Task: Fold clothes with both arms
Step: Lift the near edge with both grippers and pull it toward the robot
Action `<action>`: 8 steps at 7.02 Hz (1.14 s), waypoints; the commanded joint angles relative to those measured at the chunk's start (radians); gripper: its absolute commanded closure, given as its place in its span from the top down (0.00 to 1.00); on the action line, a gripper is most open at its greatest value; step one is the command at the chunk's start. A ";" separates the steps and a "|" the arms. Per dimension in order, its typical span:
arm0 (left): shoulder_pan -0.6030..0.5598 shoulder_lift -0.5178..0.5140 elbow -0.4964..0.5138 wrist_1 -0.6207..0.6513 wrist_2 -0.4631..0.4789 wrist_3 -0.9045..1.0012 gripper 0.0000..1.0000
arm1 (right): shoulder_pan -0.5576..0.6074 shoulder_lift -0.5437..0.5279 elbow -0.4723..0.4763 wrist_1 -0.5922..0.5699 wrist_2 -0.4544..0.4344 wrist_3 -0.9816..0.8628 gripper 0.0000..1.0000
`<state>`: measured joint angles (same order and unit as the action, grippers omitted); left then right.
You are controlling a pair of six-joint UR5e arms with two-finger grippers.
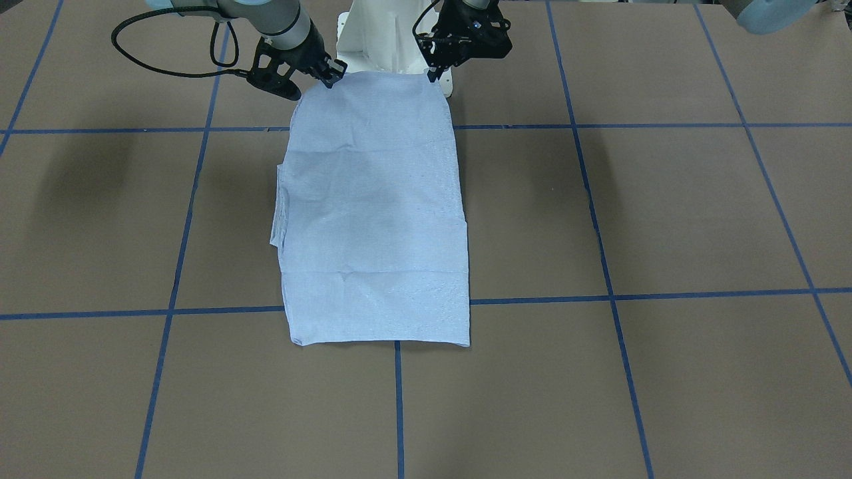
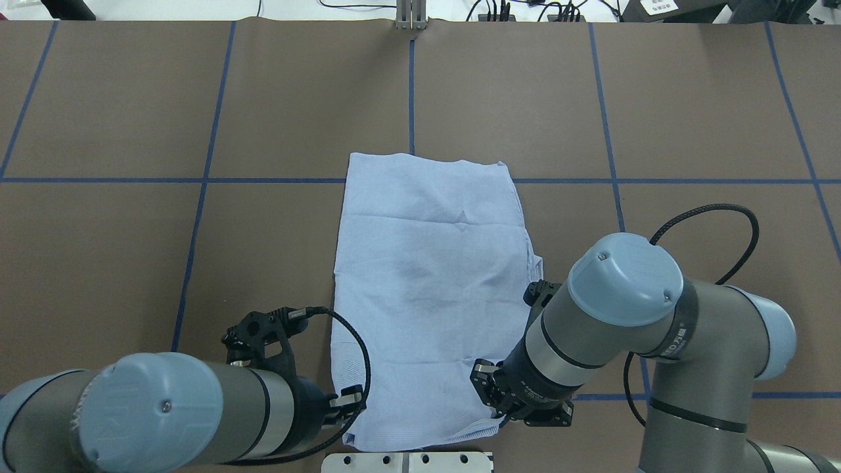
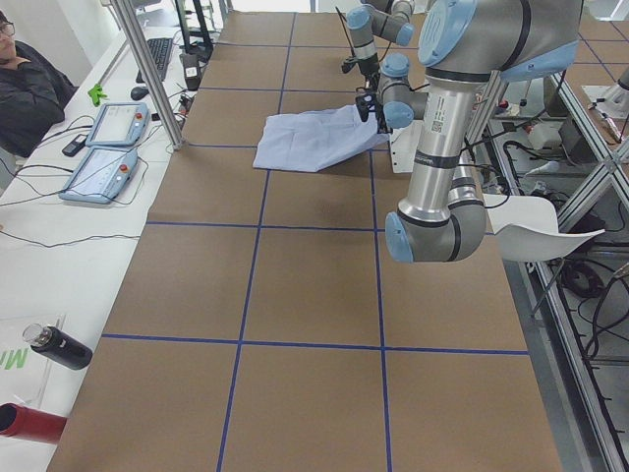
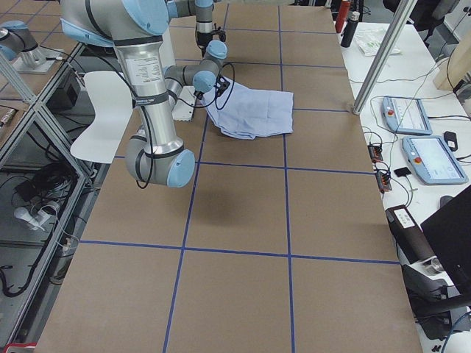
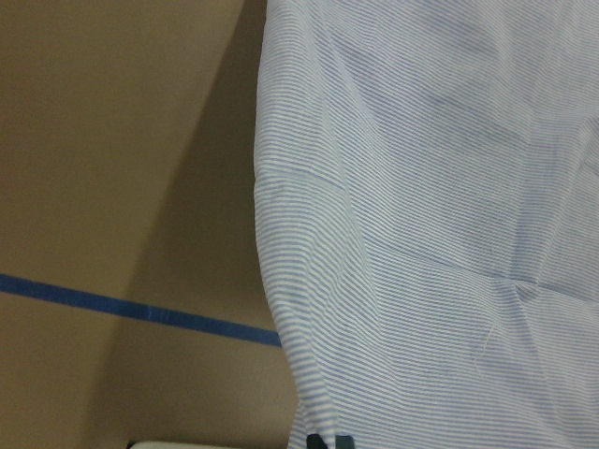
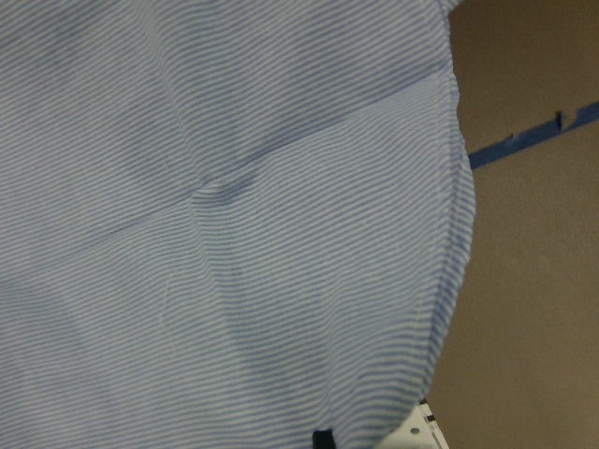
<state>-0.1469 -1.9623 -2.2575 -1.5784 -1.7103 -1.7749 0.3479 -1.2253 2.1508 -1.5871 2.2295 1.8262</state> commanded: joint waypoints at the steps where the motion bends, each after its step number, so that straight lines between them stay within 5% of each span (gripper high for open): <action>1: 0.068 0.000 -0.155 0.191 -0.014 -0.009 0.00 | -0.020 -0.037 0.084 -0.002 0.062 0.005 0.00; 5: 0.076 -0.039 -0.252 0.238 -0.144 -0.066 0.00 | 0.015 -0.056 0.201 -0.001 0.209 0.077 0.00; 8: -0.026 -0.078 -0.290 0.238 -0.204 -0.067 0.00 | 0.087 -0.046 0.161 -0.001 0.242 0.093 0.00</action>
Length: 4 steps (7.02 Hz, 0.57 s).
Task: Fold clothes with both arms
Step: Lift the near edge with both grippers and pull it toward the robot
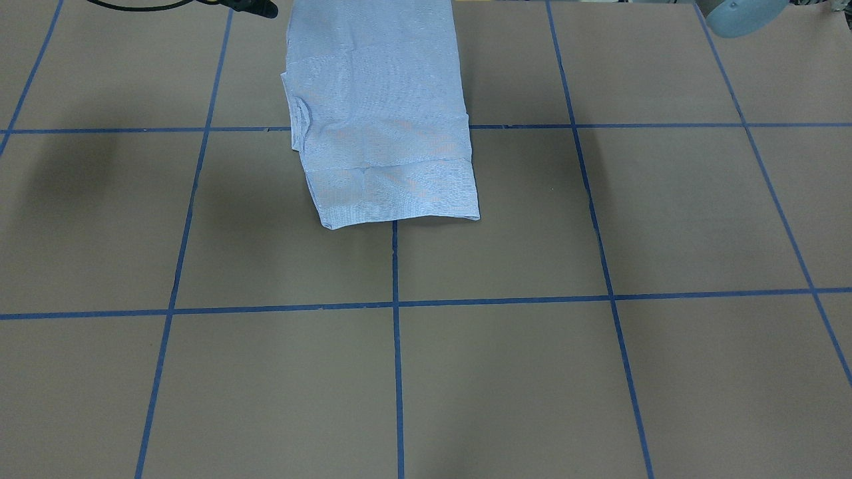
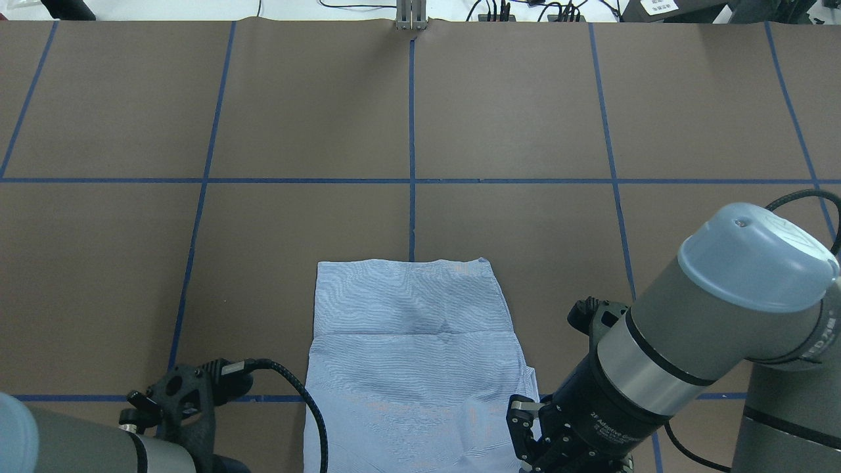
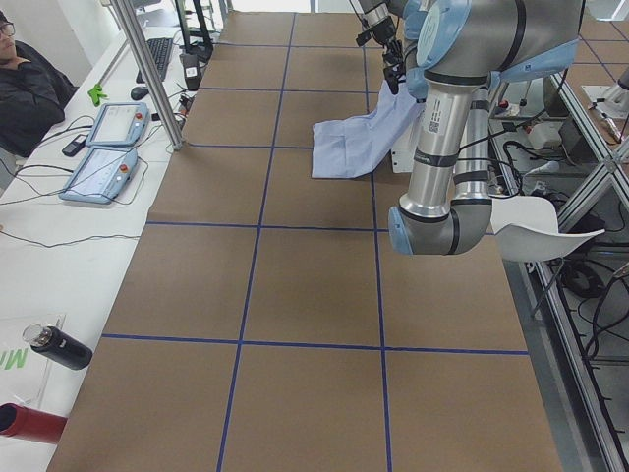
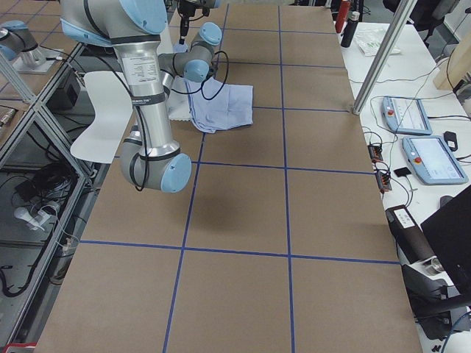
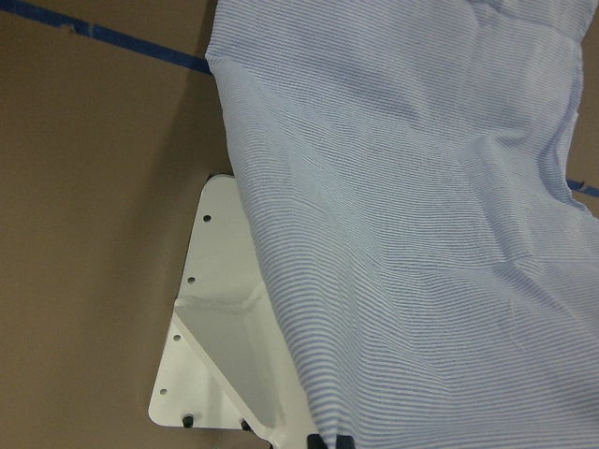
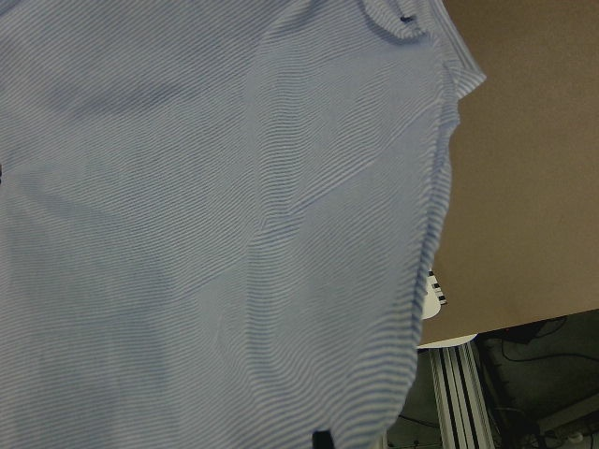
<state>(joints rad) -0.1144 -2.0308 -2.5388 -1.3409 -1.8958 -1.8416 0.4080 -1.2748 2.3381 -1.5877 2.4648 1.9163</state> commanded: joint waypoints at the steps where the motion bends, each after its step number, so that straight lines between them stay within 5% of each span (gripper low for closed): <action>1: -0.112 -0.002 -0.003 0.000 -0.019 0.001 0.00 | 0.037 0.014 -0.072 0.002 -0.001 -0.003 0.00; 4: -0.126 -0.011 0.125 -0.014 -0.011 0.016 0.00 | 0.132 0.119 -0.195 0.003 -0.007 -0.010 0.00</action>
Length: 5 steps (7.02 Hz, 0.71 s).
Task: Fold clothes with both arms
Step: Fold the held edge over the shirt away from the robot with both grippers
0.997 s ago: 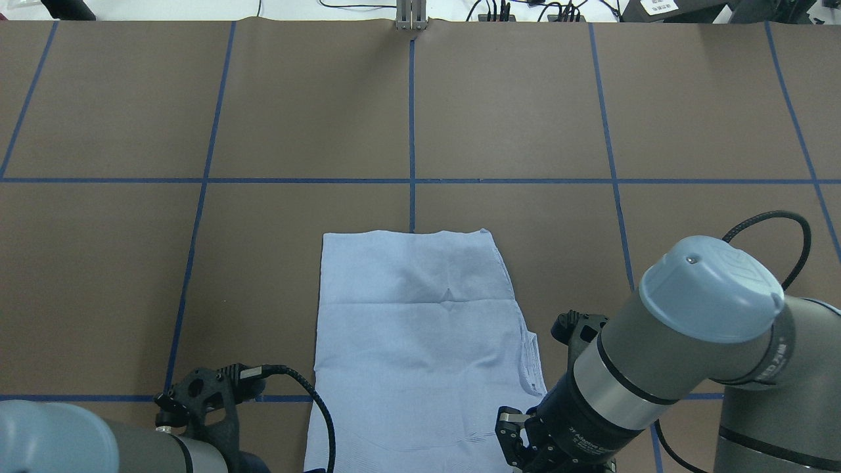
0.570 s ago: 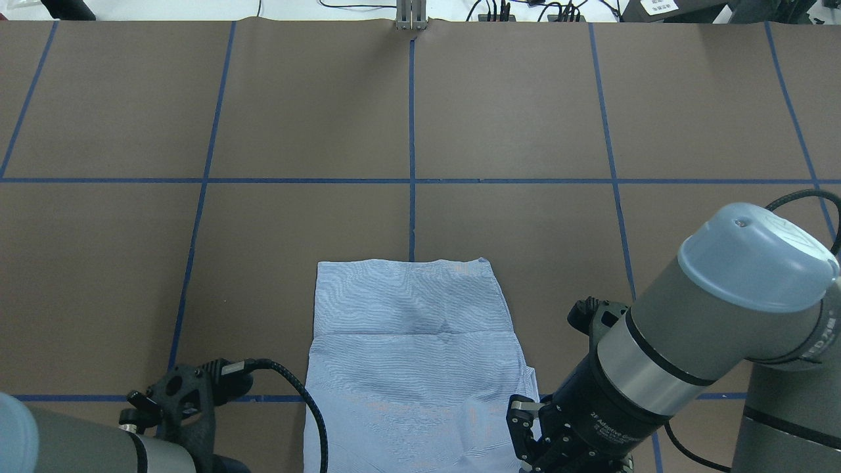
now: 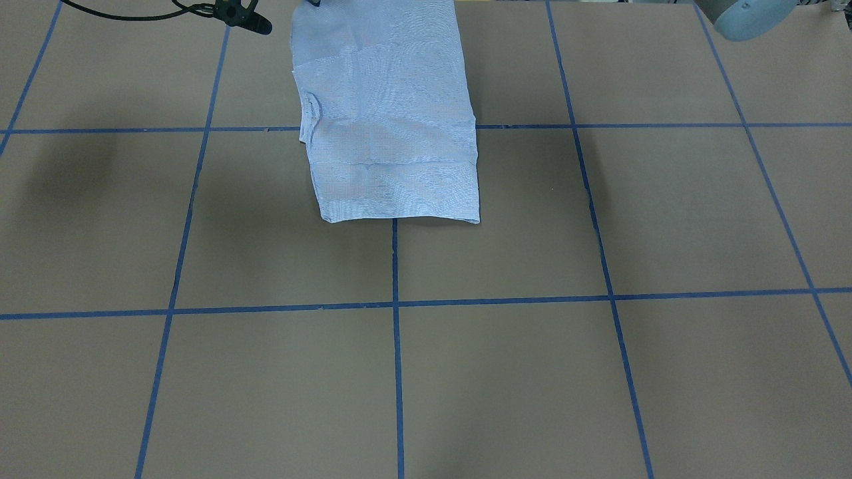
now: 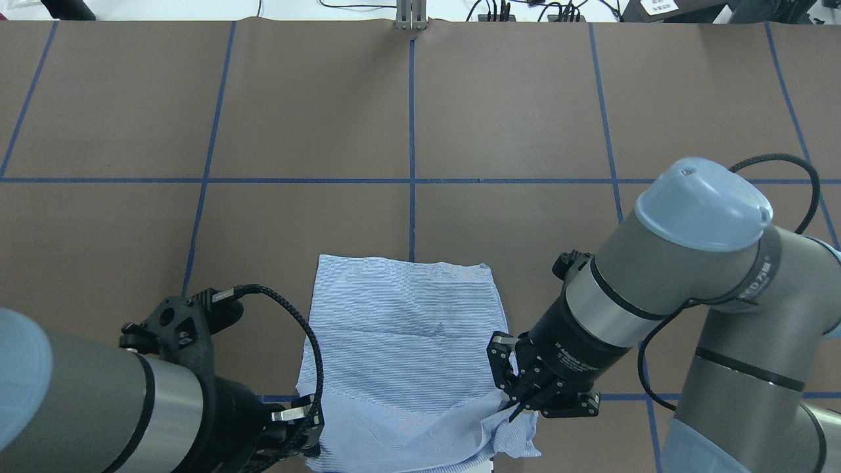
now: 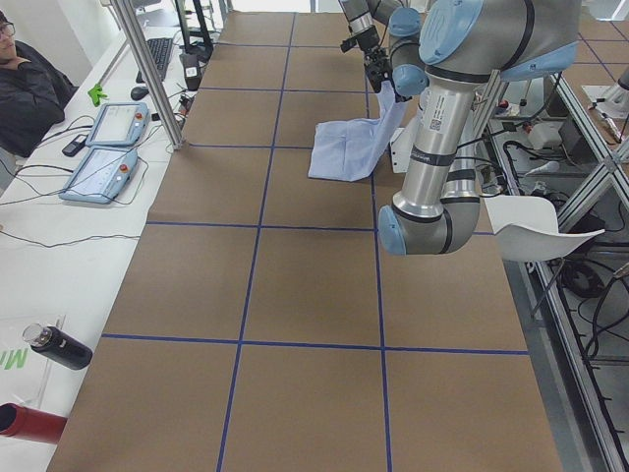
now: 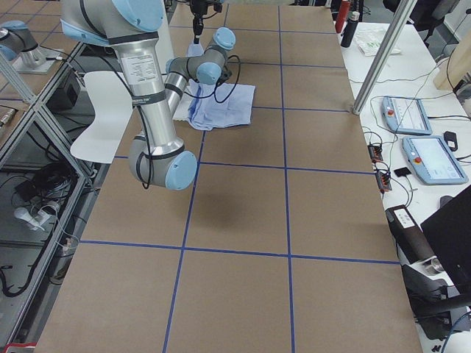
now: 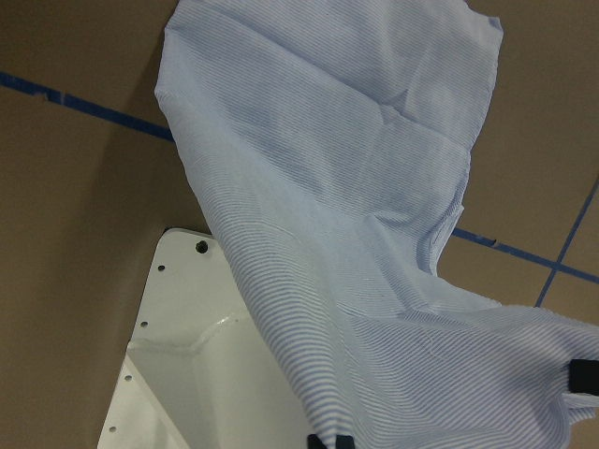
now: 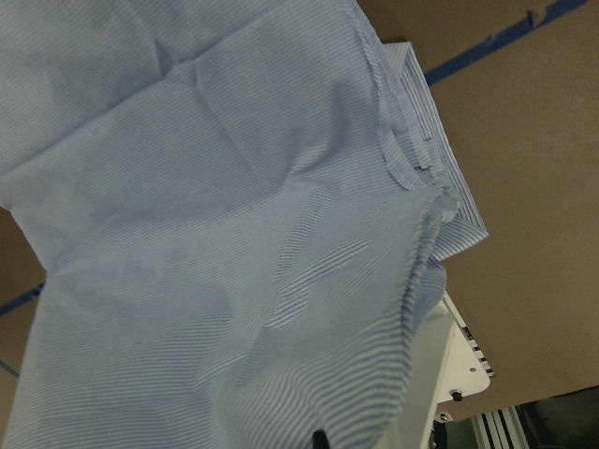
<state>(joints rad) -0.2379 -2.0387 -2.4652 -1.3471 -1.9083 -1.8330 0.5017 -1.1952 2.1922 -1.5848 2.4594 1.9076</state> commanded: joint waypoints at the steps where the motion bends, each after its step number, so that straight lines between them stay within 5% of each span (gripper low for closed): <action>1: -0.007 -0.003 0.089 -0.026 0.006 0.009 0.00 | 0.067 0.066 -0.089 0.000 -0.006 -0.001 0.00; 5: -0.144 -0.001 0.185 -0.044 0.006 0.075 0.00 | 0.069 0.111 -0.232 0.006 -0.088 -0.033 0.00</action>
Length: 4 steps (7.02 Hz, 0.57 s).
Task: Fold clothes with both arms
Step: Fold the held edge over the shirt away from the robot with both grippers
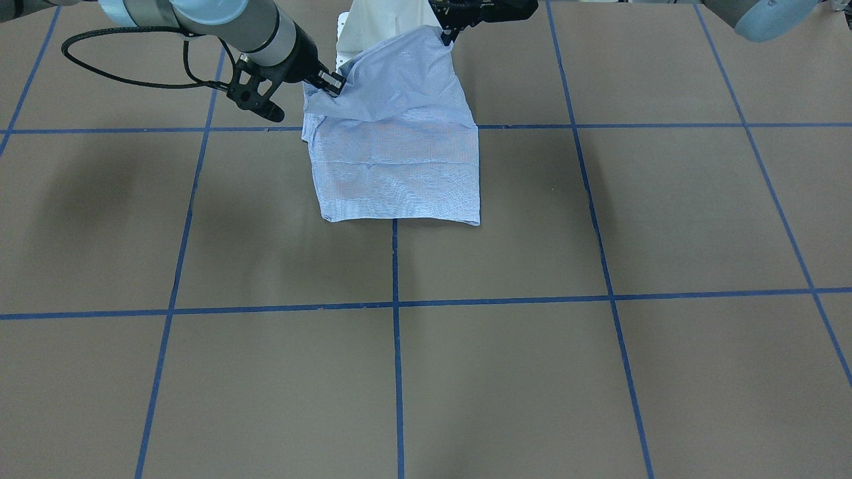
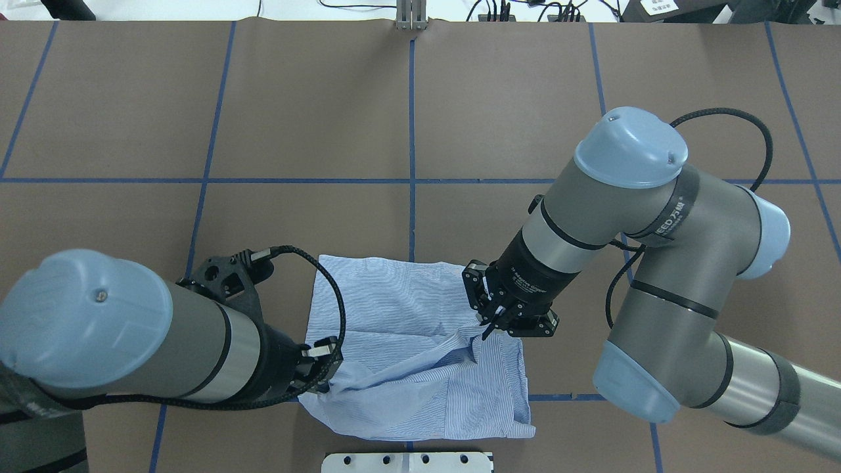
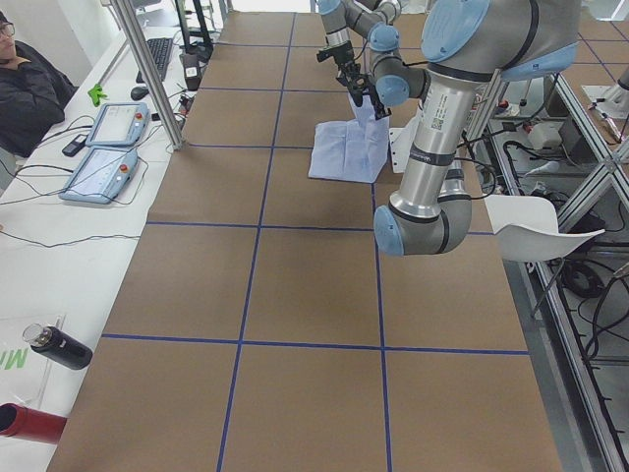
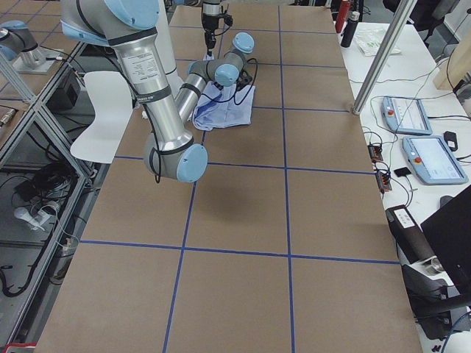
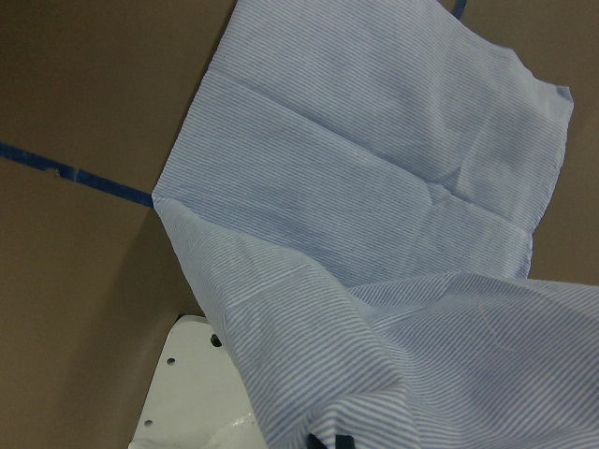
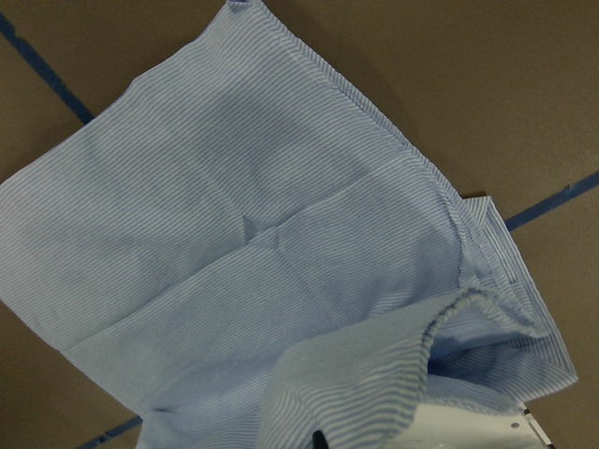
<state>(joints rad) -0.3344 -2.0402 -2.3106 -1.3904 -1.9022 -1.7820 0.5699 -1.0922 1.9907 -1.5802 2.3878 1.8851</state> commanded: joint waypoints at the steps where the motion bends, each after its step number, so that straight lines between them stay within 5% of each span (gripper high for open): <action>1: -0.072 0.000 0.052 -0.008 0.000 0.027 0.00 | 0.001 0.014 -0.042 0.003 -0.027 -0.020 0.00; 4: -0.109 -0.001 0.239 -0.247 0.000 0.035 0.00 | 0.005 0.072 -0.121 0.008 -0.062 -0.027 0.00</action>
<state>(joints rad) -0.4276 -2.0411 -2.1484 -1.5433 -1.9021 -1.7482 0.5722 -1.0440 1.9016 -1.5743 2.3363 1.8593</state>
